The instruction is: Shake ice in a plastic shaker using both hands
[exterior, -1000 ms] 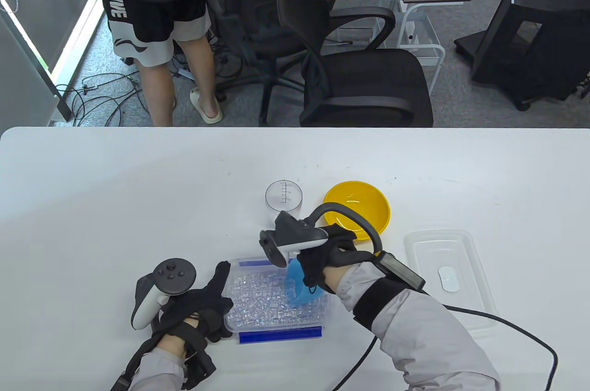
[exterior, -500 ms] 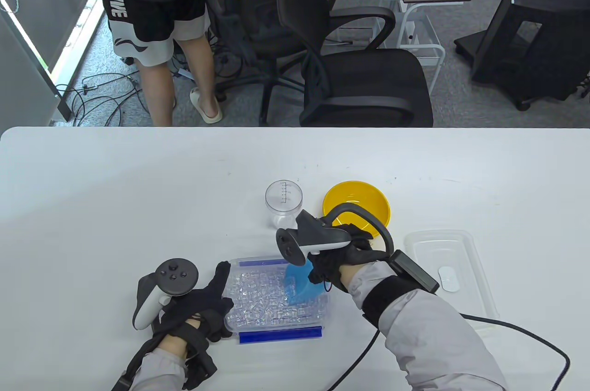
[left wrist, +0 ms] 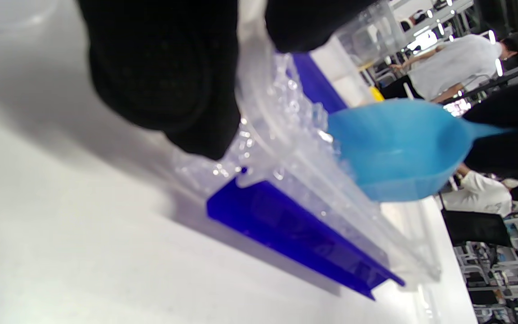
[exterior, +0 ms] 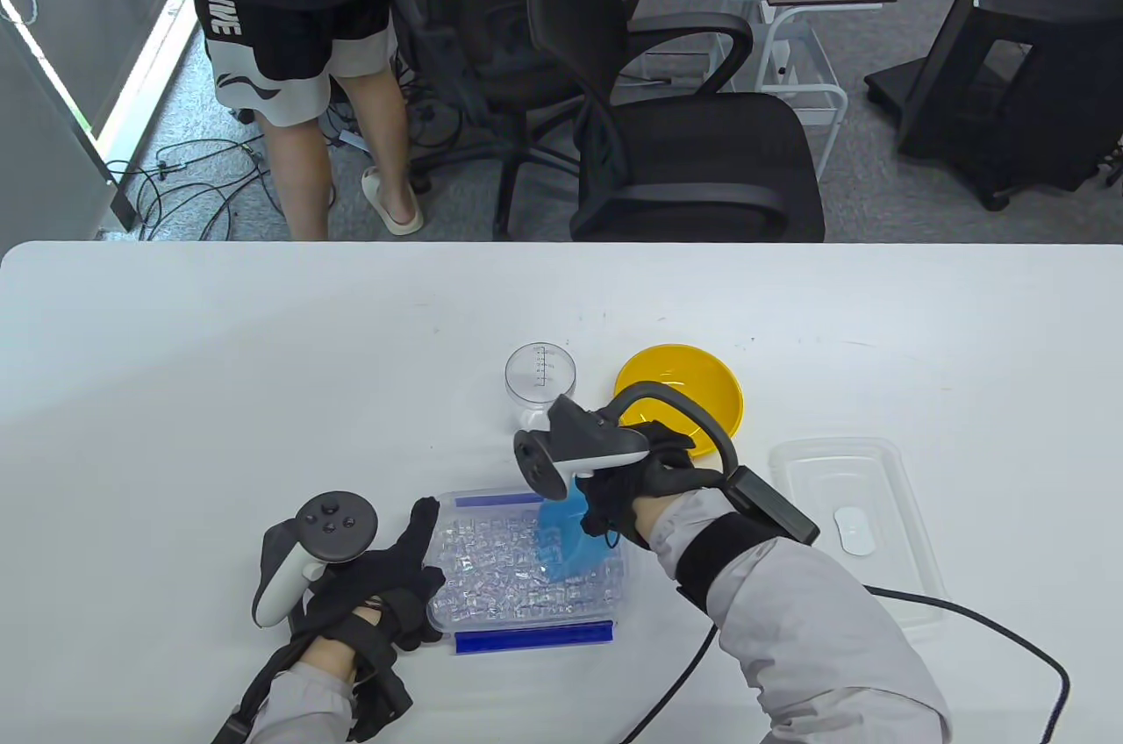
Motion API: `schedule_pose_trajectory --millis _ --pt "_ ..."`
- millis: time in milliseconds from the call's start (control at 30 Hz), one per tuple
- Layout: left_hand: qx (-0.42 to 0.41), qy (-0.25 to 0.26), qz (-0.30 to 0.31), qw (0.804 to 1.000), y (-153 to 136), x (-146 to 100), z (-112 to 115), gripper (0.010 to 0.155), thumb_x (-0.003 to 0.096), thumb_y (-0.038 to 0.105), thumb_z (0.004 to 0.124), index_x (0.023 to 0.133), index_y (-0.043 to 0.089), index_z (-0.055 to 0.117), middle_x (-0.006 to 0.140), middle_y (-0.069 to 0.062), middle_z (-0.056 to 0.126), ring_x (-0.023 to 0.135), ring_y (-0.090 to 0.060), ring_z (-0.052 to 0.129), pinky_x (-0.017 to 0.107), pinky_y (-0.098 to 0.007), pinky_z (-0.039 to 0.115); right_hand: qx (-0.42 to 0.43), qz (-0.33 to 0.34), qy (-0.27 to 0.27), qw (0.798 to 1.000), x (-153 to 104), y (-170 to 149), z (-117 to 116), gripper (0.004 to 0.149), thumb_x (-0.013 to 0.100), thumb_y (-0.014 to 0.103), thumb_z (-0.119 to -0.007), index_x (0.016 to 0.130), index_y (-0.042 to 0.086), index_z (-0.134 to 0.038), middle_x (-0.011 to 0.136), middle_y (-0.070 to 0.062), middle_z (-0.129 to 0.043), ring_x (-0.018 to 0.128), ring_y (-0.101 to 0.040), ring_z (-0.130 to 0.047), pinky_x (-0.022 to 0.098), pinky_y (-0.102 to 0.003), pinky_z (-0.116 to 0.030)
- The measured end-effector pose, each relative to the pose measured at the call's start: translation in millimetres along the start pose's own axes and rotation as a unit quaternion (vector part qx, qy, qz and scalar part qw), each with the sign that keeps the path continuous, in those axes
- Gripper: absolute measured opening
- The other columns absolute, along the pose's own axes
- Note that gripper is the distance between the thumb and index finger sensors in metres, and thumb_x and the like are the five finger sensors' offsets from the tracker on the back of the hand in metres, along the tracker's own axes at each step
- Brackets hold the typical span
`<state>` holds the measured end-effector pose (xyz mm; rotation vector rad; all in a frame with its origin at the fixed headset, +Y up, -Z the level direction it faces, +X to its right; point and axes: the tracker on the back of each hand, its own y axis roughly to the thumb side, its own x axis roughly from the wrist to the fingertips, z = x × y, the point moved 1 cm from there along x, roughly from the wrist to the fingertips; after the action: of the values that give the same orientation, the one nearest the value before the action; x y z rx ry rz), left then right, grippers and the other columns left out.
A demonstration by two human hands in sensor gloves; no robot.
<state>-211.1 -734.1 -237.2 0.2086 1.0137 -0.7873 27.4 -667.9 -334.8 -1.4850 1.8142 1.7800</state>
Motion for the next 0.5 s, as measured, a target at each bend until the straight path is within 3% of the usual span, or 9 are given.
schedule_pose_trajectory --millis 67,133,200,400,500 --pt "-0.001 -0.002 0.001 1.000 0.3 0.5 0.8 0.075 0.0612 0.025 0.069 0.117 0.017 0.019 0.092 -0.038 0.075 0.053 -0.029 0.106 0.037 -0.034 0.096 0.084 0.005 -0.034 0.996 1.7 3.7 -19.1 0.055 0.040 0.052 -0.080 0.078 0.014 -0.088 0.047 -0.006 -0.099 0.013 -0.012 -0.091 0.007 -0.031 -0.084" --pt "0.001 0.000 0.001 1.000 0.2 0.7 0.8 0.075 0.0611 0.025 0.069 0.117 0.017 0.019 0.092 -0.038 0.075 0.053 -0.029 0.106 0.037 -0.034 0.097 0.070 0.020 -0.063 0.995 3.9 10.1 -22.2 0.055 0.040 0.054 -0.079 0.078 0.015 -0.088 0.048 -0.005 -0.099 0.014 -0.011 -0.091 0.008 -0.031 -0.084" --pt "-0.001 -0.001 0.002 1.000 -0.4 1.0 0.8 0.075 0.0612 0.025 0.069 0.117 0.017 0.019 0.092 -0.038 0.075 0.053 -0.029 0.106 0.037 -0.034 0.096 0.061 0.011 -0.037 0.997 6.4 16.4 -25.8 0.055 0.041 0.055 -0.077 0.080 0.017 -0.085 0.051 -0.003 -0.098 0.017 -0.011 -0.092 0.011 -0.031 -0.086" --pt "0.004 -0.001 0.003 1.000 0.1 1.8 0.9 0.075 0.0611 0.025 0.070 0.117 0.017 0.019 0.091 -0.038 0.075 0.053 -0.029 0.106 0.037 -0.034 0.097 0.152 0.028 -0.072 0.985 13.2 25.0 -39.6 0.055 0.041 0.054 -0.078 0.079 0.015 -0.085 0.050 -0.005 -0.098 0.016 -0.012 -0.091 0.011 -0.032 -0.085" --pt "0.005 0.001 0.003 1.000 0.0 1.8 1.0 0.075 0.0611 0.025 0.070 0.117 0.017 0.020 0.091 -0.038 0.076 0.053 -0.029 0.107 0.037 -0.034 0.097 0.144 0.037 -0.093 0.984 12.8 24.5 -38.6 0.055 0.040 0.054 -0.078 0.079 0.016 -0.085 0.050 -0.004 -0.098 0.016 -0.011 -0.091 0.011 -0.031 -0.085"
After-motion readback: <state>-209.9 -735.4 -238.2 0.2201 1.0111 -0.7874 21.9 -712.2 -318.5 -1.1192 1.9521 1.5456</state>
